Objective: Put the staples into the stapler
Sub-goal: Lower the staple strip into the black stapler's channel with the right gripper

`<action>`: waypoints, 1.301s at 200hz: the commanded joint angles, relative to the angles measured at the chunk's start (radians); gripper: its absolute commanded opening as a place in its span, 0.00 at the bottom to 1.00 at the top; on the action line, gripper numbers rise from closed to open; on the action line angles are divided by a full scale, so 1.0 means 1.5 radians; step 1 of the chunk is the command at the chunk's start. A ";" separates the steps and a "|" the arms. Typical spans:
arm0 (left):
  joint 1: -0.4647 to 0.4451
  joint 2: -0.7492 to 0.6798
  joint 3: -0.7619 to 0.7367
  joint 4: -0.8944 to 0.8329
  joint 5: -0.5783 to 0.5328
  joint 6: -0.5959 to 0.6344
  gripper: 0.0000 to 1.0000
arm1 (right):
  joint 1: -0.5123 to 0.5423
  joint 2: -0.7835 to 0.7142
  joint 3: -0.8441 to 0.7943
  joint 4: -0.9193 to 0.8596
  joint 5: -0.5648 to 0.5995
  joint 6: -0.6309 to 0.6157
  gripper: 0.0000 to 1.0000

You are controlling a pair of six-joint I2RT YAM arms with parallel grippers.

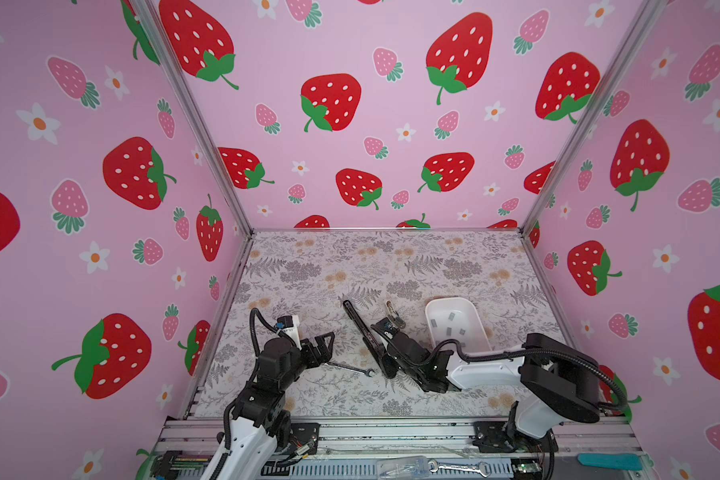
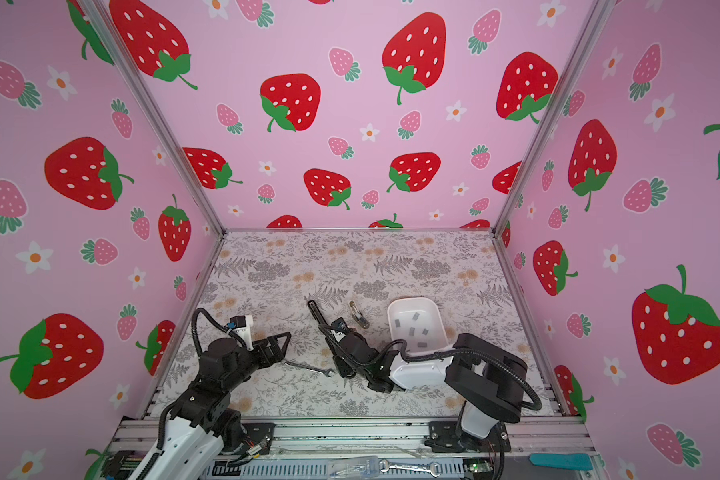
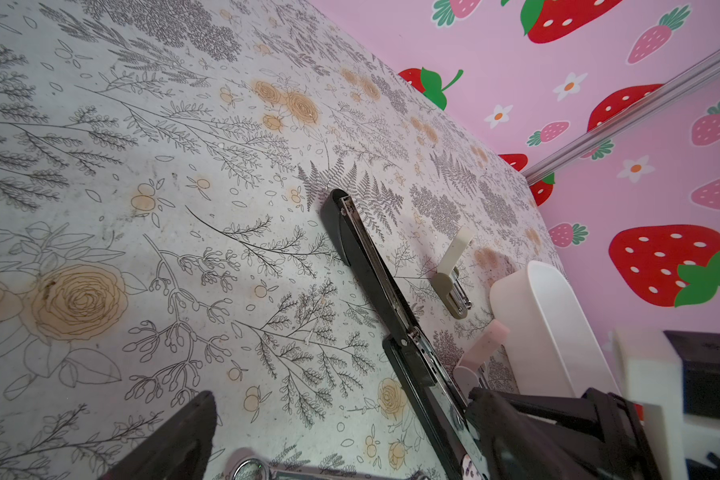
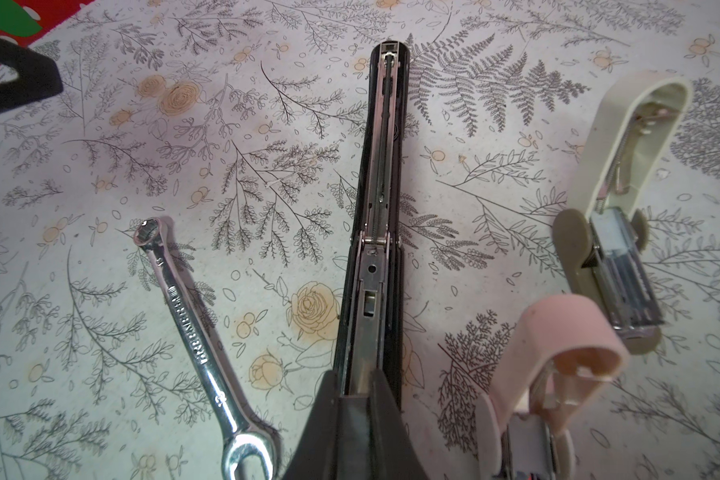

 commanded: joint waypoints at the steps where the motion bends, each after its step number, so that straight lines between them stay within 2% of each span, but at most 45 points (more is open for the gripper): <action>1: 0.001 -0.003 -0.001 0.007 0.002 0.002 0.99 | -0.001 0.008 -0.011 -0.012 -0.001 0.025 0.05; 142: 0.001 -0.003 -0.002 0.007 0.002 0.002 0.99 | 0.024 0.006 -0.007 -0.094 0.044 0.052 0.06; 161: 0.001 -0.002 -0.002 0.007 0.002 0.002 0.99 | 0.026 -0.002 -0.008 -0.096 0.046 0.054 0.14; 189: 0.001 -0.001 -0.002 0.007 0.002 0.002 0.99 | 0.028 -0.016 -0.012 -0.101 0.048 0.055 0.20; 260: 0.001 -0.002 -0.002 0.006 0.002 0.002 0.99 | 0.033 -0.050 -0.020 -0.118 0.060 0.059 0.45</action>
